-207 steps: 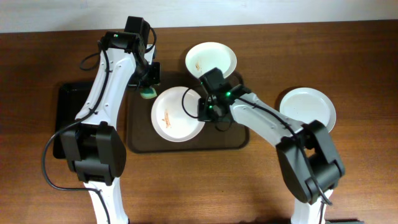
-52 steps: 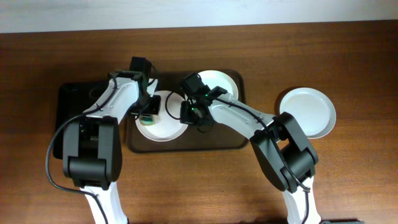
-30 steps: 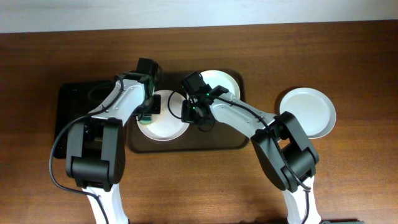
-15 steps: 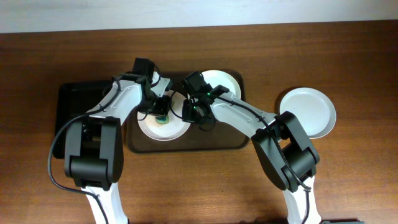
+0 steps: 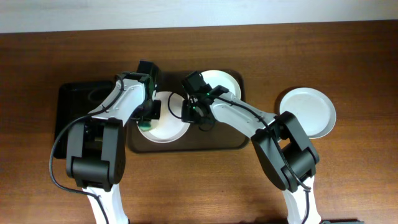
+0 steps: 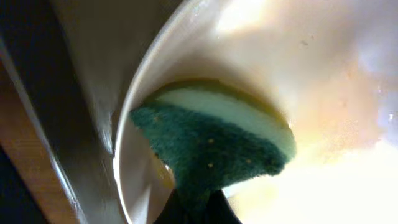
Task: Clean dirty plates on tray and stack at the side
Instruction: 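Scrub the left plate with the sponge in the left gripper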
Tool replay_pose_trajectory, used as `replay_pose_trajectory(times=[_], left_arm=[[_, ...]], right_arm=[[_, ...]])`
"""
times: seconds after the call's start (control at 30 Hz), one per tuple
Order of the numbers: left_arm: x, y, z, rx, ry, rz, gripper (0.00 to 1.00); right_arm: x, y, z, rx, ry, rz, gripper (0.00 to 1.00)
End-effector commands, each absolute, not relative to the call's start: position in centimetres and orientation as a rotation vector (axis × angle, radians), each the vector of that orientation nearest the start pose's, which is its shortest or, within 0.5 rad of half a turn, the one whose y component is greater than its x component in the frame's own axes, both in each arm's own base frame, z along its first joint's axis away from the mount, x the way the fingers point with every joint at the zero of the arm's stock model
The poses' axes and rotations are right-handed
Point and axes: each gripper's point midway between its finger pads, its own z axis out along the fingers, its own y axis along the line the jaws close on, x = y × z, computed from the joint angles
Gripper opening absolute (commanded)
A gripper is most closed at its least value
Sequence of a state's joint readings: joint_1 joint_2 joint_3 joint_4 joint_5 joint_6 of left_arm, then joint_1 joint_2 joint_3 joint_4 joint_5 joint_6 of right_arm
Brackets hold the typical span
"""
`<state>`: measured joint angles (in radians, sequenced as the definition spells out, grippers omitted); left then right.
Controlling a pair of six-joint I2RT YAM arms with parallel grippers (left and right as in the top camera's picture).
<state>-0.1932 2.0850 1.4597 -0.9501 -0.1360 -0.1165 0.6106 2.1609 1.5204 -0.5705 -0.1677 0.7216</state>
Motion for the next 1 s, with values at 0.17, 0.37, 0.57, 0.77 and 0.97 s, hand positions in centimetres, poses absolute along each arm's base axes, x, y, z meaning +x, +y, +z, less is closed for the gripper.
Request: replay_pose_trajectory(times=[0.17,0.37,0.57,0.77,0.97], left_arm=[[35.9,-12.9,-1.2,0.476,3.102,-0.572,0.01],[39.7,-13.3,-1.3,0.419,2.969,-0.491,0.01],[42.6,-5.9,-1.8,0.022,2.936,0.154,0.01],[38.4,-3.8,-1.9,0.024,3.088,0.327,0.01],[33.8,-8.0,-2.0,0.283,3.292,-0.094,0.01]], right_arm=[[37.3,29.4,-1.0,0.108,2.954,0.453,0.04],[37.3,29.4,-1.0,0.109,2.956,0.450,0.04],[37.3,29.4,-1.0,0.109,2.957,0.449,0.04],[37.3,29.4,-1.0,0.109,2.956,0.450,0.04],[37.3,29.4,-1.0,0.108,2.954,0.453,0.04]])
